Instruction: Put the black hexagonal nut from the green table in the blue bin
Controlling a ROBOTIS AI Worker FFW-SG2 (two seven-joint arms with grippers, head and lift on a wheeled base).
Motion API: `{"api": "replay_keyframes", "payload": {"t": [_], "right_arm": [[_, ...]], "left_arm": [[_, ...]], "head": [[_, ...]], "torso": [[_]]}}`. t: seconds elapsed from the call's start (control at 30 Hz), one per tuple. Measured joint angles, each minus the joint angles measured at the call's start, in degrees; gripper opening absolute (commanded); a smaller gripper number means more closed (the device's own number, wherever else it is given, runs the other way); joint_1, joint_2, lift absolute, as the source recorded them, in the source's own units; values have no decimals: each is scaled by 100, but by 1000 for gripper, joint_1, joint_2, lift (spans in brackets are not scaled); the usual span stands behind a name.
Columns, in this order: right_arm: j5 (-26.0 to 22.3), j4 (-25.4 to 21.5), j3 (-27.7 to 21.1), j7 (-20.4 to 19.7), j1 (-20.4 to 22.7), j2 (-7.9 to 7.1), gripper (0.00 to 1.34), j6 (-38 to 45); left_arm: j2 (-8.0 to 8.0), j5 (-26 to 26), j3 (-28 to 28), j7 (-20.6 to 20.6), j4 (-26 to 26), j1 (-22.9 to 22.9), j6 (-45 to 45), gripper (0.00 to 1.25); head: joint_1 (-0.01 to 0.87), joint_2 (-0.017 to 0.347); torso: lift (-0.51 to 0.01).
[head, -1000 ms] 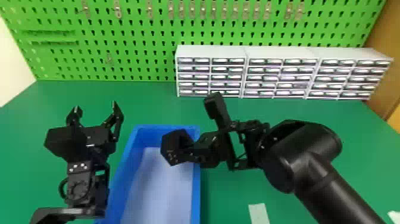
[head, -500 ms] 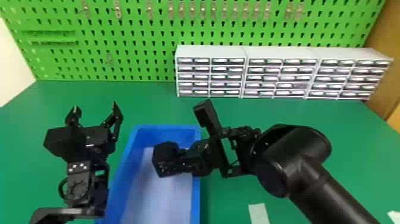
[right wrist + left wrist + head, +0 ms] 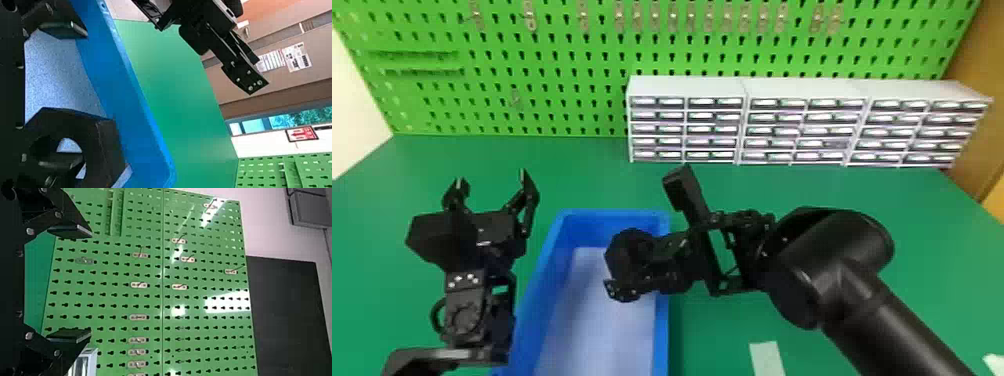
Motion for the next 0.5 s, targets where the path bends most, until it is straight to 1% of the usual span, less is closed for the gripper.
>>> {"api": "replay_keyframes", "payload": {"t": [0.37,0.5], "right_arm": [[57,3,-114,0,17,-14,1261,13],[90,3,-249,8,40,-9,1261,20]], "left_arm": [[0,-2,-11,13,0,-3,1,879],[0,-3,-8,20,0,-2,1,879]], "head": [[657,57],[657,57]], "torso": [[-95],[-95]]}}
